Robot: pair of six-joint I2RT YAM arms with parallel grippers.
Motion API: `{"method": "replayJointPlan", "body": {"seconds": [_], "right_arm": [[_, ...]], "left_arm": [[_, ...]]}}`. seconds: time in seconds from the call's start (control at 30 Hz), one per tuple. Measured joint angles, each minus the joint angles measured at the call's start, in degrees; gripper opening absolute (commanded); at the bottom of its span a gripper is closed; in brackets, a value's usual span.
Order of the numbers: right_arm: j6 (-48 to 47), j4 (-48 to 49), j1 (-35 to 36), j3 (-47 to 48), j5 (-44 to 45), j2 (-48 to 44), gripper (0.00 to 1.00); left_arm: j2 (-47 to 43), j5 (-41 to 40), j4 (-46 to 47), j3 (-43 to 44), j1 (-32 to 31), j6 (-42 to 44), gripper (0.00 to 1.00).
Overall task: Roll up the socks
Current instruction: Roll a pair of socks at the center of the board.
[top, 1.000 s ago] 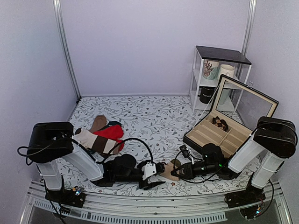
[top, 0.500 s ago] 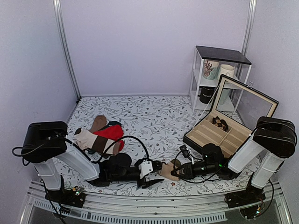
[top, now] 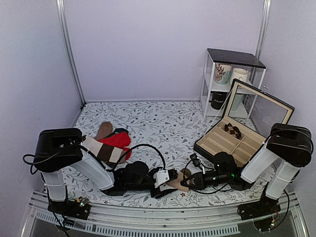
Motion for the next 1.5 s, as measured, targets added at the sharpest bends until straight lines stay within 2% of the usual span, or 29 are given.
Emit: {"method": "replayJointPlan", "body": {"seconds": [0.13, 0.3, 0.4, 0.47, 0.53, 0.63, 0.87, 1.0, 1.23, 1.33, 1.5], "right_arm": [[0.00, 0.04, 0.00, -0.07, 0.00, -0.02, 0.11], [0.09, 0.13, 0.00, -0.15, -0.02, -0.02, 0.11], [0.15, 0.09, 0.00, -0.13, -0.02, -0.07, 0.11], [0.15, 0.02, -0.02, -0.09, -0.07, -0.07, 0.11], [0.13, -0.17, -0.04, 0.15, -0.09, -0.13, 0.11], [0.15, -0.48, -0.35, 0.20, 0.04, -0.46, 0.11], [0.11, -2.29, -1.27, 0.17, -0.17, -1.14, 0.13], [-0.28, -3.45, -1.68, 0.66, -0.87, -1.29, 0.24], [-2.84, -11.04, -2.58, 3.15, -1.18, -3.82, 0.35], [-4.59, -15.45, -2.69, 4.81, -1.16, -5.07, 0.39], [-8.98, -22.49, -2.56, 6.88, 0.55, -8.04, 0.56]], "left_arm": [[0.04, 0.00, -0.74, 0.07, 0.09, -0.66, 0.62], [2.19, 0.00, -1.27, 1.42, 0.44, -1.38, 0.67], [3.06, -0.26, -1.46, 2.14, 0.46, -1.62, 0.68], [3.56, -0.55, -1.95, 2.89, 0.46, -1.75, 0.63], [3.89, -0.76, -2.62, 3.58, 0.46, -1.70, 0.44], [4.31, -0.48, -3.67, 4.61, 0.48, -1.31, 0.01], [3.54, 1.81, -8.11, 6.47, 1.18, -1.22, 0.00], [2.32, 3.19, -14.21, 8.52, 1.64, -2.99, 0.00], [1.84, 5.84, -27.58, 14.23, 2.58, -8.24, 0.00], [1.90, 7.54, -30.14, 15.52, 3.26, -10.03, 0.00], [2.67, 13.92, -30.40, 16.22, 5.66, -13.49, 0.00]]}}
